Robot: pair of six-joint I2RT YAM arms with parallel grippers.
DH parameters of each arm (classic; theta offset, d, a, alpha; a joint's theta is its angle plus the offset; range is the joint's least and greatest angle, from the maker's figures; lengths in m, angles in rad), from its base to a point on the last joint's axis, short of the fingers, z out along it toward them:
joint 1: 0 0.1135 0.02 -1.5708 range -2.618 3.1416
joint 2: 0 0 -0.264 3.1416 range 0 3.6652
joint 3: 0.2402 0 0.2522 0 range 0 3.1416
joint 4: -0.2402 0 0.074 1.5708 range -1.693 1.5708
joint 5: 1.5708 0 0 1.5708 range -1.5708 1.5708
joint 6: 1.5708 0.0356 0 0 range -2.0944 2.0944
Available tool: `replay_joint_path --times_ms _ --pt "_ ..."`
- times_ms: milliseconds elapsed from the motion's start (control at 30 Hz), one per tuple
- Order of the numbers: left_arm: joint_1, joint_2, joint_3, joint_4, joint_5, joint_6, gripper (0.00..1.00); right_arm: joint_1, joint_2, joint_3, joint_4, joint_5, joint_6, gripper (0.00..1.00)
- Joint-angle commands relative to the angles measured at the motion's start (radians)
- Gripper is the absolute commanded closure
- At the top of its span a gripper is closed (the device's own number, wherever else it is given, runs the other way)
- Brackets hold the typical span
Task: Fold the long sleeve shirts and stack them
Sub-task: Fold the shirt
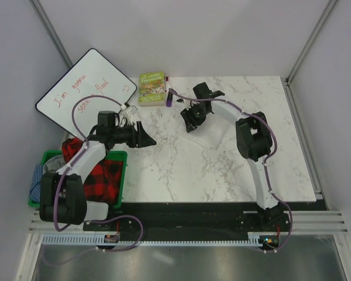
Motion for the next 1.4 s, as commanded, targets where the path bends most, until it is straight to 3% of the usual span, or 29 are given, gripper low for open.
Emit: replay_joint_path --times_ms 0,167,267,333,433,533,633,800,1067,1200,1367 --pt "0.013 -0.069 -0.014 -0.006 0.019 -0.022 0.36 0.021 -0.088 -0.247 -0.172 -0.088 -0.166 0.49" --pt "0.008 -0.083 -0.103 0.069 0.030 -0.107 0.35 0.075 -0.355 -0.527 -0.296 -0.198 -0.368 0.49" --pt "-0.022 -0.058 -0.184 0.187 0.027 -0.212 0.29 0.079 -0.456 -0.539 -0.349 -0.306 -0.364 0.45" --pt "-0.056 -0.015 -0.247 0.325 0.025 -0.314 0.22 0.073 -0.505 -0.528 -0.326 -0.347 -0.283 0.43" --pt "-0.106 0.044 -0.320 0.474 0.006 -0.449 0.08 0.076 -0.557 -0.569 -0.176 -0.362 -0.086 0.42" --pt "-0.160 0.099 -0.352 0.612 -0.065 -0.556 0.01 0.075 -0.578 -0.653 -0.018 -0.326 0.068 0.44" --pt "-0.195 0.156 -0.340 0.654 -0.145 -0.632 0.01 0.075 -0.564 -0.724 0.068 -0.248 0.105 0.52" --pt "-0.228 0.222 -0.303 0.661 -0.221 -0.710 0.01 0.076 -0.530 -0.824 0.252 -0.192 0.166 0.57" --pt "-0.199 0.255 -0.254 0.543 -0.275 -0.646 0.02 0.116 -0.430 -0.856 0.645 -0.168 0.531 0.61" --pt "-0.163 0.271 -0.215 0.531 -0.278 -0.586 0.07 0.118 -0.502 -0.830 0.624 -0.223 0.538 0.59" --pt "-0.163 0.339 -0.128 0.542 -0.265 -0.510 0.16 0.028 -0.611 -0.769 0.389 -0.231 0.397 0.54"
